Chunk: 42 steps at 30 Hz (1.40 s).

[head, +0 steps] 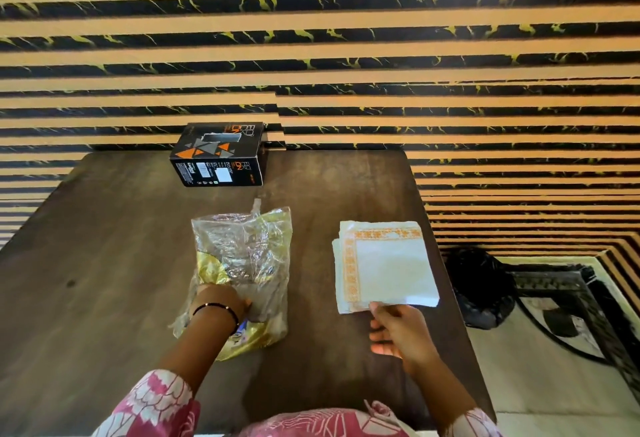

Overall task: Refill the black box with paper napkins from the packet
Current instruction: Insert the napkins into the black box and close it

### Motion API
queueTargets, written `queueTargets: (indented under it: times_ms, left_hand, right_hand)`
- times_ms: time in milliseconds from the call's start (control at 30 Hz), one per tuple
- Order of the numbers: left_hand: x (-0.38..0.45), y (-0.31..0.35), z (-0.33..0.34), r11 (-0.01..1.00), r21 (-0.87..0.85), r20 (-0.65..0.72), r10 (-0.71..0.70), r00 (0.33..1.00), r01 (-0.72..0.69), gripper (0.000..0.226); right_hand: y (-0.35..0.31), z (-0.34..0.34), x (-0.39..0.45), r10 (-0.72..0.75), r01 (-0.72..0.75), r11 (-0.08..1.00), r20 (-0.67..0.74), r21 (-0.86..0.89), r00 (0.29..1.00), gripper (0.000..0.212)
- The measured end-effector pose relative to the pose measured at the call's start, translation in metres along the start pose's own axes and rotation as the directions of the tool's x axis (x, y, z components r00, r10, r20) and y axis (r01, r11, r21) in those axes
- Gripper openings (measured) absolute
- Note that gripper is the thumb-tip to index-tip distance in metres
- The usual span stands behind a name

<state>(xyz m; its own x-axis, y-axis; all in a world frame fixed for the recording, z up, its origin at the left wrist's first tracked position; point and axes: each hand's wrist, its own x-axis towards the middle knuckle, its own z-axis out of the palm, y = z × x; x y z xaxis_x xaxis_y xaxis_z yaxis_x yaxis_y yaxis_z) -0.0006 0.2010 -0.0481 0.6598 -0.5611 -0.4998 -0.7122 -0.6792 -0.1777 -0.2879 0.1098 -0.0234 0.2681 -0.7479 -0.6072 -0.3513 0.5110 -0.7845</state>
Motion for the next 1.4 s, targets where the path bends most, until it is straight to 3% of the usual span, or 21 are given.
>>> queueTargets:
  times_ms: [67,167,233,367,433,500,567,700,867,1067,1267,1400]
  left_hand:
    - [-0.005,-0.006,-0.002,0.993,-0.118,-0.043,-0.022,0.999,0.017,0.072]
    - [-0.013,-0.013,-0.006,0.936,-0.349,-0.059,-0.078,0.995,0.052,0.079]
    - [-0.021,-0.017,-0.008,0.957,-0.289,-0.141,-0.048,0.989,0.005,0.067]
    - [-0.037,-0.025,-0.004,0.962,-0.202,-0.393,0.090,0.915,-0.182,0.053]
    - [-0.039,-0.032,0.002,0.946,-0.143,-0.497,0.186,0.847,-0.291,0.061]
    - [-0.027,-0.049,0.022,0.922,-0.066,-0.469,0.309,0.827,-0.382,0.069]
    - [-0.015,-0.070,0.039,0.911,-0.068,-0.366,0.357,0.859,-0.407,0.073]
    - [0.009,-0.122,0.048,0.907,-0.107,-0.319,0.357,0.878,-0.408,0.076]
    - [0.038,-0.222,0.056,0.926,-0.124,-0.333,0.299,0.894,-0.356,0.078]
    - [0.057,-0.329,0.057,0.947,-0.110,-0.262,0.265,0.928,-0.302,0.075]
    - [0.077,-0.391,0.047,0.932,-0.039,-0.237,0.342,0.909,-0.361,0.074]
    - [0.089,-0.408,0.038,0.914,-0.004,-0.247,0.392,0.886,-0.406,0.078]
  right_hand:
    - [0.003,0.009,-0.007,-0.051,0.062,0.973,0.051,-0.222,0.997,0.019]
    - [0.006,0.037,-0.015,-0.183,0.228,0.924,0.171,-0.306,0.968,0.003]
    - [0.003,0.060,-0.018,-0.332,0.409,0.821,0.249,-0.399,0.910,0.011]
    - [-0.004,0.106,-0.018,-0.536,0.661,0.515,0.397,-0.545,0.745,0.055]
    - [-0.009,0.127,-0.010,-0.545,0.662,0.361,0.427,-0.657,0.721,0.065]
    - [-0.011,0.153,0.002,-0.509,0.601,0.248,0.426,-0.760,0.748,0.078]
    - [-0.010,0.180,0.013,-0.457,0.531,0.192,0.403,-0.826,0.793,0.088]
    - [-0.003,0.238,0.020,-0.400,0.482,0.092,0.411,-0.871,0.819,0.101]
    - [-0.009,0.336,0.005,-0.379,0.521,0.064,0.462,-0.851,0.802,0.098]
    - [-0.023,0.440,-0.012,-0.214,0.542,0.044,0.522,-0.839,0.826,0.094]
    - [-0.034,0.494,-0.020,-0.039,0.540,0.098,0.539,-0.836,0.841,0.079]
    - [-0.040,0.504,-0.023,-0.033,0.529,0.099,0.529,-0.843,0.848,0.077]
